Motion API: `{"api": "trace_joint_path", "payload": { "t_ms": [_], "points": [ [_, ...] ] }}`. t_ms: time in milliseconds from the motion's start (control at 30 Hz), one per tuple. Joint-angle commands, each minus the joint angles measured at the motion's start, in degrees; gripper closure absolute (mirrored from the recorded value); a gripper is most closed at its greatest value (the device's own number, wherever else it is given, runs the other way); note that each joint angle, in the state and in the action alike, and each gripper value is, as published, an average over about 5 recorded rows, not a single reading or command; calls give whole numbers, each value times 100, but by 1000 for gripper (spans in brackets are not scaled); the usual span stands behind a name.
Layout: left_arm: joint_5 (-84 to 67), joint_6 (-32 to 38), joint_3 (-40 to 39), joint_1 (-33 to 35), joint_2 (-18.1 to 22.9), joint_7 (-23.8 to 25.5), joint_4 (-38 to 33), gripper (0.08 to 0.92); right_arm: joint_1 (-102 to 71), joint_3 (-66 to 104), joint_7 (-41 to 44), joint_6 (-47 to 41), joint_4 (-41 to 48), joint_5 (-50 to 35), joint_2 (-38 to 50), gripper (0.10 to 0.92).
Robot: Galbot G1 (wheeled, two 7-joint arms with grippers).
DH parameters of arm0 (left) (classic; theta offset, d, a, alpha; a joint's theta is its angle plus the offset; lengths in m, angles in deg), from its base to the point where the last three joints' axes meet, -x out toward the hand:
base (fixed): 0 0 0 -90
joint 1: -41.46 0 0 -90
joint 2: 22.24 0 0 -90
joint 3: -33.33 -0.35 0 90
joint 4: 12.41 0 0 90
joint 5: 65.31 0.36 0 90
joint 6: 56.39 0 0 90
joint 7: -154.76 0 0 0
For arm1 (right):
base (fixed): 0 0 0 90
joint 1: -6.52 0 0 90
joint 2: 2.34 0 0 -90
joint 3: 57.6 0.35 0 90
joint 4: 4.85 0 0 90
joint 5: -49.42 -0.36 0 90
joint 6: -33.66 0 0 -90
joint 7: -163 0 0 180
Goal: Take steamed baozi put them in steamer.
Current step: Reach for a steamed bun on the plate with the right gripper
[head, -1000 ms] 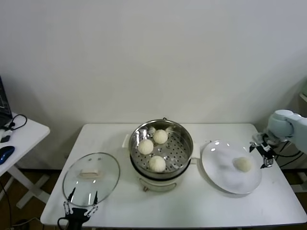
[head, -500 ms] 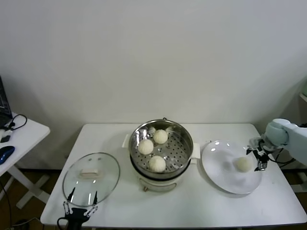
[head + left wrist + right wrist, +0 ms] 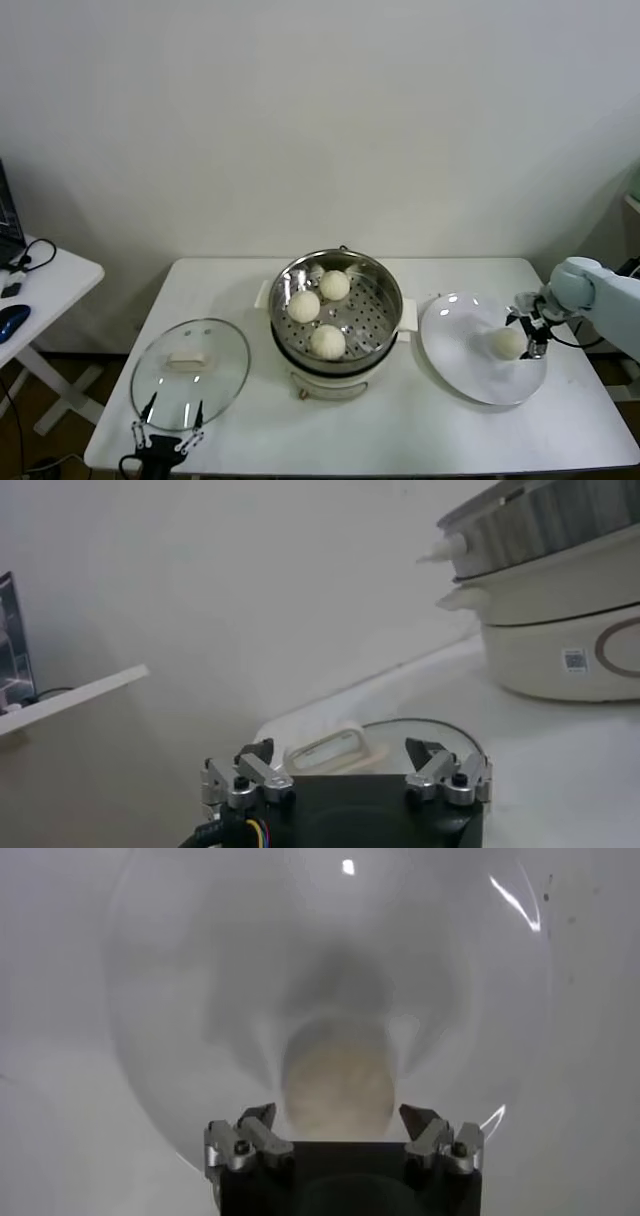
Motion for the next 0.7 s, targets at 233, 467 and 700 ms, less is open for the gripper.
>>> {"api": "trace_joint_path", "payload": {
  "t_ms": [233,467,700],
  "points": [
    [4,-13,18,7,5,-8,-8,177,-187,221,26,127,314,23,-244,241],
    [7,-1,17,15,11,-13,-15,177,192,-98,122,-58,13,-325,-118,421],
    [1,-29,13,23,3,-7,-93,177,2833,-2488,225,-597,-1286,-2018,197,457]
  ]
}}
